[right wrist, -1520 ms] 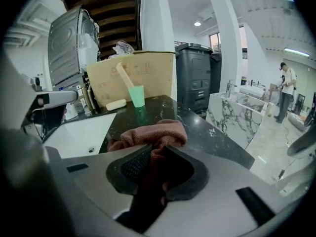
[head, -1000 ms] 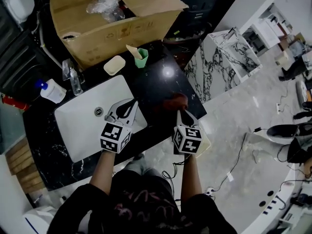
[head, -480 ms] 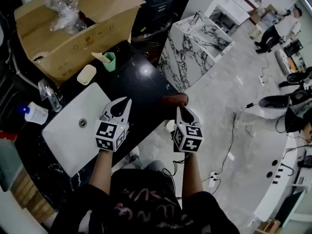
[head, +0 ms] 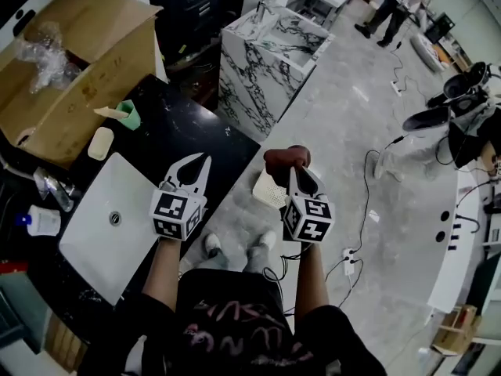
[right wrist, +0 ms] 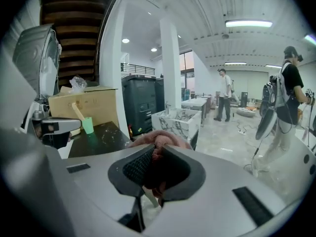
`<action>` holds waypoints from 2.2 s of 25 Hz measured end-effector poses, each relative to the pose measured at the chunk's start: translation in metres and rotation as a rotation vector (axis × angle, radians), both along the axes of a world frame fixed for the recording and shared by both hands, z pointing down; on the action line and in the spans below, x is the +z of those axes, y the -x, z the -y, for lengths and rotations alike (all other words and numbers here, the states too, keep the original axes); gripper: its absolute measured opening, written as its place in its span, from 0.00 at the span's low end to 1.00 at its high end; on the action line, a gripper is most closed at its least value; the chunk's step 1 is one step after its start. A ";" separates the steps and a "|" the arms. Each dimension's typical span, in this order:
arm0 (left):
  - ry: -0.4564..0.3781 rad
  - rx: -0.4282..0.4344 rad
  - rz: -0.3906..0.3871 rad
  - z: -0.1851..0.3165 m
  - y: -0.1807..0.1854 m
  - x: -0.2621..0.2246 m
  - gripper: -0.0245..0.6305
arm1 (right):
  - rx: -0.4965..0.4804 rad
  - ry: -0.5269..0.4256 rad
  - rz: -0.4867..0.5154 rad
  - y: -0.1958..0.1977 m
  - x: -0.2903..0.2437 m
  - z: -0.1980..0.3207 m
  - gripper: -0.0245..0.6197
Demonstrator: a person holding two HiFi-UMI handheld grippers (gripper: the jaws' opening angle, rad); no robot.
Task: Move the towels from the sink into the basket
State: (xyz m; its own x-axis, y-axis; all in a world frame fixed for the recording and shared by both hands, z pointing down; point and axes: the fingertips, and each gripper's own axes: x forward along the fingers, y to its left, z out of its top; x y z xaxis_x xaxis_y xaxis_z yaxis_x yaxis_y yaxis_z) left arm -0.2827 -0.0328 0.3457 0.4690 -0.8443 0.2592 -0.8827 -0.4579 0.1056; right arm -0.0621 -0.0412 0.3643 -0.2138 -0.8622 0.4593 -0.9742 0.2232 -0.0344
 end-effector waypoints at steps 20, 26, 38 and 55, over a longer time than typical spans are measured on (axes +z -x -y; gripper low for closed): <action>0.036 0.316 0.055 0.050 -0.261 0.014 0.06 | 0.257 0.054 0.055 -0.234 0.037 -0.002 0.12; 0.076 0.362 0.066 0.062 -0.312 0.036 0.06 | 0.277 0.088 0.058 -0.275 0.057 0.005 0.12; 0.192 0.373 0.107 0.106 -0.361 0.123 0.06 | 0.267 0.191 0.098 -0.307 0.143 0.039 0.12; 0.373 0.348 0.166 0.135 -0.388 0.323 0.06 | 0.250 0.372 0.134 -0.332 0.360 0.065 0.13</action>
State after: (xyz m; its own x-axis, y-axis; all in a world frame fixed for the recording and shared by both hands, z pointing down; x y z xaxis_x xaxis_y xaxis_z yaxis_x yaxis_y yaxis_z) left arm 0.1052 -0.1681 0.6684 0.6320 -0.4825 0.6065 -0.7038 -0.6849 0.1886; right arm 0.2701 -0.1064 0.7243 -0.0988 -0.6765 0.7298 -0.9781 -0.0691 -0.1965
